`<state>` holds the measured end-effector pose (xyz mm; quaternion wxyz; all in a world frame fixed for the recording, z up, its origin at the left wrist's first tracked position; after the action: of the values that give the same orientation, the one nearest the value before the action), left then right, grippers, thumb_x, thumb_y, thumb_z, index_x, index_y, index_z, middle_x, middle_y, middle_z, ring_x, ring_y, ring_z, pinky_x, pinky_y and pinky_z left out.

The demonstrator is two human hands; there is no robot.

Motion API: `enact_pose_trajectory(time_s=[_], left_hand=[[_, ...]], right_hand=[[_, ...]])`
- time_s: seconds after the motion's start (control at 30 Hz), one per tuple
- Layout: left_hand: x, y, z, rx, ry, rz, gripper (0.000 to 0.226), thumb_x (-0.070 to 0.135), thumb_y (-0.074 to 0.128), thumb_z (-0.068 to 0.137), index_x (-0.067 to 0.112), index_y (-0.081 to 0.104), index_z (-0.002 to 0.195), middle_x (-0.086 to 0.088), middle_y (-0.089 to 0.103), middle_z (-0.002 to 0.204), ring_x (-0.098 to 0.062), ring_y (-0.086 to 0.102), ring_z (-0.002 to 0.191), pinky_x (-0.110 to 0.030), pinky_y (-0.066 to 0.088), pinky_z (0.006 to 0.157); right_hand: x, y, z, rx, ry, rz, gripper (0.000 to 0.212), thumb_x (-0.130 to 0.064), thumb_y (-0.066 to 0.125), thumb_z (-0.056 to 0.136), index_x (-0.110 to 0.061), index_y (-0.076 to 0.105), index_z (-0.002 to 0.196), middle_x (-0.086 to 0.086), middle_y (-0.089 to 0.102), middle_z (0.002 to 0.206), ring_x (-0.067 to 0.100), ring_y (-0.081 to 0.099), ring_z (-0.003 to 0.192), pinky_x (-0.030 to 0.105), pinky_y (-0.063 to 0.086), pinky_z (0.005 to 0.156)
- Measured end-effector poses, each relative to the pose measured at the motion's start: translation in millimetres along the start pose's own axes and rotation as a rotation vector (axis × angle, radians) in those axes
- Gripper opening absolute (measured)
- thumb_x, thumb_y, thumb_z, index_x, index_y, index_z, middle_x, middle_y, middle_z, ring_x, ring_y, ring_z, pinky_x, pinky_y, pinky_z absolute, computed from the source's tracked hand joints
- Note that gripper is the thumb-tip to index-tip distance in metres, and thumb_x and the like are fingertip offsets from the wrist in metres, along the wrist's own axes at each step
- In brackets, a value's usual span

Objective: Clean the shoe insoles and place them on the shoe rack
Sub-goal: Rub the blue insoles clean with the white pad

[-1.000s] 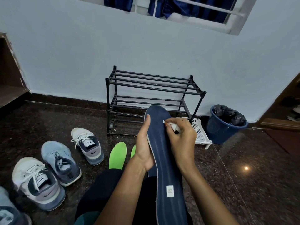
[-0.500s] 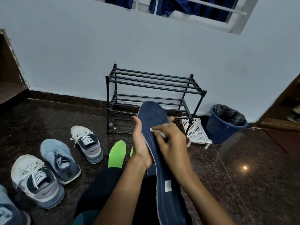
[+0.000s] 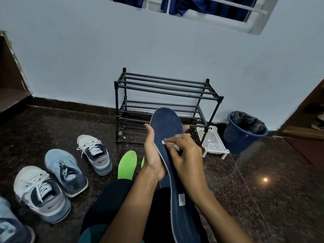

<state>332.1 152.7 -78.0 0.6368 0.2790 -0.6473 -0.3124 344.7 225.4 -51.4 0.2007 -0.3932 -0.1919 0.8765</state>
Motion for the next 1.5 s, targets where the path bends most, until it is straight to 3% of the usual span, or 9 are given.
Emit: enact_pose_trajectory(time_s=[0.1,0.23,0.37,0.5,0.6,0.8,1.2,1.37,1.5], left_hand=[[0.1,1.9,-1.7,0.000,0.011,0.011,0.087,0.070,0.022,0.081,0.000,0.064,0.111,-0.016,0.067,0.116,-0.023,0.066,0.104,-0.032,0.052,0.091],[-1.1,-0.8,-0.5,0.018,0.023,0.023,0.080,0.065,0.018,0.090,0.001,0.065,0.104,-0.015,0.072,0.099,-0.021,0.070,0.088,-0.028,0.058,0.076],[1.9,0.7,-2.1,0.029,-0.007,0.035,0.092,0.071,0.016,0.083,0.000,0.067,0.109,-0.019,0.064,0.121,-0.023,0.065,0.104,-0.030,0.052,0.089],[1.7,3.2,-2.8,0.012,-0.012,-0.003,0.089,0.072,0.018,0.080,0.006,0.075,0.100,-0.015,0.066,0.119,-0.023,0.065,0.104,-0.031,0.051,0.092],[-0.3,2.4,-2.2,0.049,-0.009,-0.022,0.091,0.071,0.021,0.082,-0.001,0.062,0.119,-0.019,0.062,0.124,-0.026,0.062,0.111,-0.033,0.050,0.094],[-2.0,-1.0,-1.3,0.095,0.022,-0.056,0.076,0.063,0.027,0.091,0.005,0.074,0.084,-0.013,0.072,0.082,-0.021,0.070,0.071,-0.026,0.058,0.062],[-1.0,-1.2,-0.8,0.093,-0.011,-0.054,0.080,0.066,0.023,0.090,0.001,0.068,0.104,-0.015,0.071,0.096,-0.022,0.070,0.083,-0.029,0.057,0.073],[-2.3,-3.2,0.0,0.097,-0.022,-0.050,0.077,0.065,0.028,0.087,0.004,0.074,0.093,-0.013,0.072,0.093,-0.021,0.071,0.081,-0.028,0.058,0.071],[1.3,-1.8,-0.6,0.087,0.007,-0.033,0.086,0.067,0.031,0.079,-0.002,0.060,0.121,-0.017,0.066,0.115,-0.023,0.067,0.097,-0.031,0.054,0.086]], right_hand=[[7.3,-4.0,8.2,0.039,0.016,-0.035,0.012,0.002,0.063,0.077,-0.005,0.071,0.082,-0.001,0.056,0.080,-0.006,0.049,0.079,-0.001,0.033,0.074],[11.8,-4.0,15.2,0.073,0.031,-0.072,0.012,0.006,0.063,0.078,-0.004,0.070,0.081,0.002,0.056,0.078,-0.003,0.047,0.073,-0.001,0.032,0.071],[5.7,-0.3,4.5,0.049,0.047,-0.019,0.015,0.005,0.062,0.078,-0.006,0.071,0.083,0.005,0.063,0.081,0.009,0.056,0.076,0.001,0.036,0.075],[5.9,-0.6,1.5,0.031,0.048,-0.007,0.014,0.002,0.063,0.079,-0.008,0.071,0.085,0.002,0.061,0.081,0.011,0.057,0.078,0.003,0.037,0.075],[12.0,-2.3,8.6,0.068,0.049,-0.056,0.012,-0.002,0.061,0.081,-0.007,0.071,0.086,0.004,0.056,0.081,0.015,0.055,0.078,0.009,0.038,0.073],[22.1,-10.9,24.2,0.179,0.099,-0.050,0.015,0.003,0.060,0.084,-0.006,0.069,0.091,0.003,0.057,0.087,0.014,0.054,0.081,0.003,0.034,0.076],[19.1,-8.4,20.8,0.145,0.090,-0.005,0.015,0.005,0.060,0.082,-0.005,0.070,0.088,0.010,0.062,0.087,-0.002,0.052,0.075,0.002,0.035,0.075],[19.7,-8.7,22.3,0.153,0.102,0.016,0.014,0.005,0.060,0.082,-0.004,0.070,0.088,0.010,0.062,0.088,-0.002,0.054,0.077,0.001,0.036,0.073],[13.6,-2.7,10.1,0.108,0.030,-0.016,0.015,0.005,0.061,0.080,-0.005,0.070,0.087,0.006,0.059,0.084,-0.004,0.049,0.078,-0.001,0.033,0.074]])
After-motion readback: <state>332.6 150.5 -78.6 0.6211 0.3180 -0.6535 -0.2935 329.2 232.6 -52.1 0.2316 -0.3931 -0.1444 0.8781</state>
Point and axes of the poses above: each hand's wrist, its own z-axis towards the middle knuckle, its own y-axis out of the palm, x = y × z, the point moved 3 cm from there along z, towards the middle knuckle
